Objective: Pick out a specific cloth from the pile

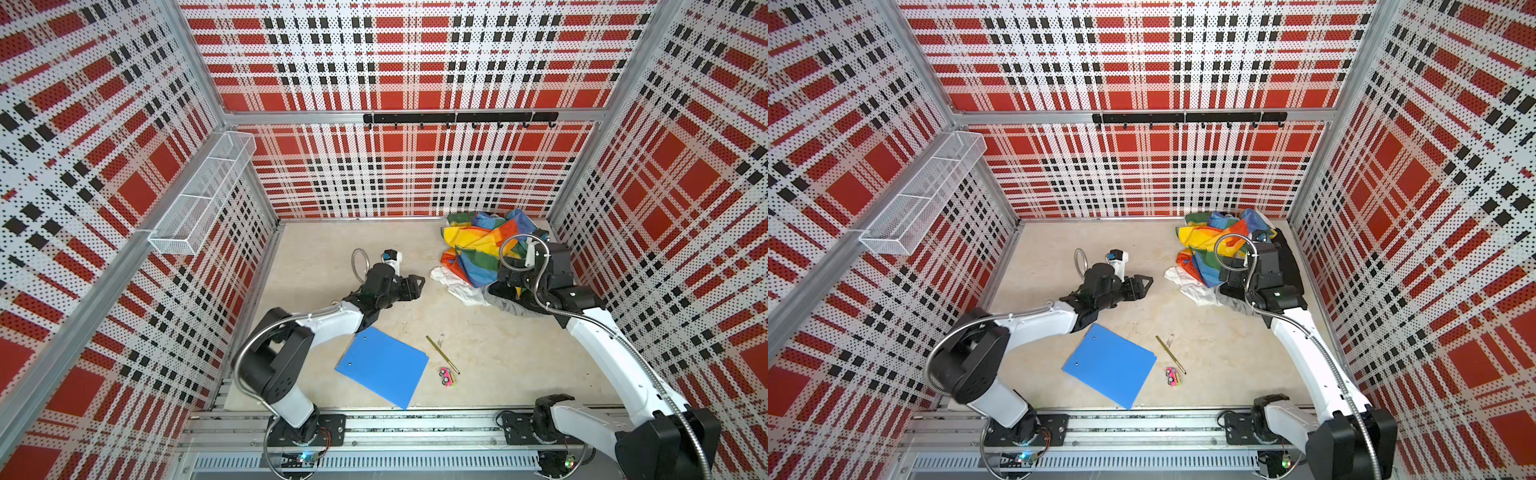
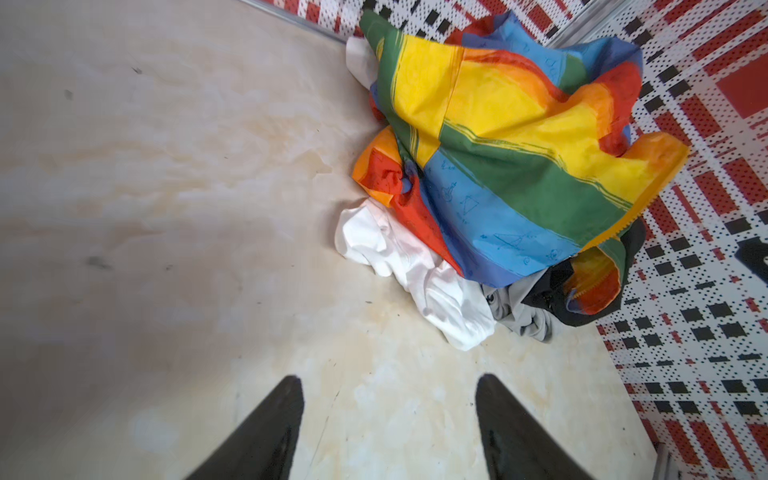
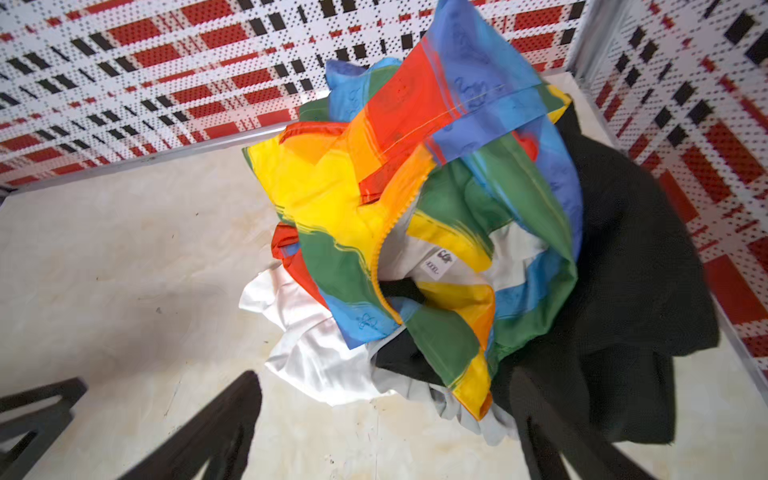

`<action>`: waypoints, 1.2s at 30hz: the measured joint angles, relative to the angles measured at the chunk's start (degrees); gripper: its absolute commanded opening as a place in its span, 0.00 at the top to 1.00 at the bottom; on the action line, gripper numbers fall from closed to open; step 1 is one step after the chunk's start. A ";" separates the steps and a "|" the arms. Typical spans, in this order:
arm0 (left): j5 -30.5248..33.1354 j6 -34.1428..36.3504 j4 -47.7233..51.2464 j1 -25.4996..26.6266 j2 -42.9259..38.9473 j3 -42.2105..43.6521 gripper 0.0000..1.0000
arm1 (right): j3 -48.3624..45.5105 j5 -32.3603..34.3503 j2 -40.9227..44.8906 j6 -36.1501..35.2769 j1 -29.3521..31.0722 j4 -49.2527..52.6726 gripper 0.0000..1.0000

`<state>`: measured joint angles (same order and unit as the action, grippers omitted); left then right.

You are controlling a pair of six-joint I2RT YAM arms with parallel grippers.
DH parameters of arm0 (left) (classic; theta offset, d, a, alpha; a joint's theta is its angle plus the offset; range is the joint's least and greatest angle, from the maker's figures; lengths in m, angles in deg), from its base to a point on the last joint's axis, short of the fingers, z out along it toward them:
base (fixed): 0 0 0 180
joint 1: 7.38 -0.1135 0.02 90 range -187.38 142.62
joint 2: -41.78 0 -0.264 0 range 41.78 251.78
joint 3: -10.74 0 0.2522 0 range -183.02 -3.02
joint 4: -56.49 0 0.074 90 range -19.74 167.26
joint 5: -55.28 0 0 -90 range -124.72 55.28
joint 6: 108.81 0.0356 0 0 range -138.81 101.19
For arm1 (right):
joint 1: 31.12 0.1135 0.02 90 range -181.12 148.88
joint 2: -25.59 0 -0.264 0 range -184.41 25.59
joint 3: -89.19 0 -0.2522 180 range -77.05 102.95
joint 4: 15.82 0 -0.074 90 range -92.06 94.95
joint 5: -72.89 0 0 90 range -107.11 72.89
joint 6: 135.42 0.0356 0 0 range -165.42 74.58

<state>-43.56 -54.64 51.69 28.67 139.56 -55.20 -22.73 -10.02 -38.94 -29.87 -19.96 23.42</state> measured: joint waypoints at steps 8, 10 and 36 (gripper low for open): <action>0.44 -1.05 1.01 4.04 4.26 -3.50 0.26 | -3.63 -2.47 -8.74 -1.88 1.95 -4.33 0.00; 0.76 -1.20 0.96 4.39 3.98 -3.13 0.22 | -3.08 -0.85 -13.73 -2.12 3.56 -4.85 0.00; 2.03 -1.22 -3.96 2.16 -10.47 11.34 0.01 | 17.46 0.11 -37.35 -3.98 4.59 -0.11 1.00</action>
<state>-41.53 -55.87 47.73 30.83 129.09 -43.86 -5.26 -9.91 -76.30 -33.85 -15.37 23.31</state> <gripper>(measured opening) 0.993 0.123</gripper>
